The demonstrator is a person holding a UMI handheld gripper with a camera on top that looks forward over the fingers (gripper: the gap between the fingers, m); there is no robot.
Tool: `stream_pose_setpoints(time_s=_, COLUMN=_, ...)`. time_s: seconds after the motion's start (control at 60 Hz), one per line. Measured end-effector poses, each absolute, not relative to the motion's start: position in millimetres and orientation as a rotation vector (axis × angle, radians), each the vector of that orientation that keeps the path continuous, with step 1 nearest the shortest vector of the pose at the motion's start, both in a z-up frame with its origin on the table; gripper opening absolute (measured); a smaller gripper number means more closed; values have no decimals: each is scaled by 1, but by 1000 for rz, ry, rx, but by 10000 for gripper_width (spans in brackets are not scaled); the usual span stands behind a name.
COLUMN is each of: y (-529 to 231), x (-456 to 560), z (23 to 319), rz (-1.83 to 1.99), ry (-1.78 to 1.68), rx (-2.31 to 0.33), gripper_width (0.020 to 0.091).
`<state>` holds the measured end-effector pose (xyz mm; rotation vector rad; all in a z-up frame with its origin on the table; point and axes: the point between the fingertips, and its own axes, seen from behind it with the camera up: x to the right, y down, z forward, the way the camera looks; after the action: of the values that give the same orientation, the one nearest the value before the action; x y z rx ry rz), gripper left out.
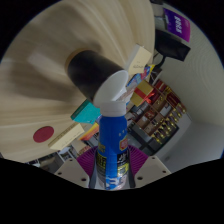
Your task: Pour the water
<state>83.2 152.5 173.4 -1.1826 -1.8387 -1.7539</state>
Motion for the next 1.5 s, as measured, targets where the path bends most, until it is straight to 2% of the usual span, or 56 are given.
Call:
stream_pose_setpoints(time_s=0.117, y=163, x=81, z=187, rz=-1582, ry=-1592, rx=-1341, gripper_width=454)
stream_pose_setpoints(time_s=0.2, y=160, x=89, z=210, rz=-1324, ry=-1171, rx=-1536, gripper_width=457)
stream_pose_setpoints(time_s=0.267, y=157, x=91, z=217, rz=-965, ry=-765, rx=-1687, gripper_width=451)
stream_pose_setpoints(time_s=0.3, y=132, x=93, z=215, rz=-799, ry=-562, rx=-1688, gripper_width=452)
stream_pose_setpoints(time_s=0.383, y=139, x=110, z=226, rz=-526, ry=-258, rx=-1712, gripper_width=455)
stream_pose_setpoints(time_s=0.4, y=129, x=116, z=211, rz=-482, ry=-192, rx=-1691, gripper_width=454)
stream_pose_setpoints(time_s=0.417, y=127, x=119, z=221, rz=-449, ry=-170, rx=-1710, gripper_width=452)
stream_pose_setpoints(time_s=0.467, y=127, x=127, z=218, rz=-327, ry=-60, rx=-1721, gripper_width=451)
stream_pose_setpoints(time_s=0.5, y=128, x=128, z=195, rz=-244, ry=7, rx=-1716, gripper_width=453)
stream_pose_setpoints(time_s=0.533, y=121, x=144, z=194, rz=-201, ry=51, rx=-1728, gripper_width=452)
stream_pose_setpoints(time_s=0.75, y=142, x=213, z=115, rz=-124, ry=193, rx=-1770, gripper_width=452)
stream_pose_setpoints(time_s=0.833, y=149, x=224, z=93, rz=-78, ry=201, rx=-1791, gripper_width=453)
stream_pose_setpoints(time_s=0.9, y=148, x=219, z=82, rz=-36, ry=185, rx=-1800, gripper_width=464)
stream_pose_setpoints(time_s=1.067, y=146, x=212, z=87, rz=-74, ry=95, rx=-1738, gripper_width=471)
stream_pose_setpoints(time_s=1.2, y=142, x=207, z=82, rz=-105, ry=51, rx=-1790, gripper_width=619)
stream_pose_setpoints(time_s=1.3, y=129, x=214, z=74, rz=-124, ry=34, rx=-1889, gripper_width=767)
stream_pose_setpoints(time_s=1.367, y=117, x=210, z=76, rz=-104, ry=42, rx=-1905, gripper_width=801)
stream_pose_setpoints(time_s=1.5, y=71, x=207, z=87, rz=-141, ry=66, rx=-1941, gripper_width=800)
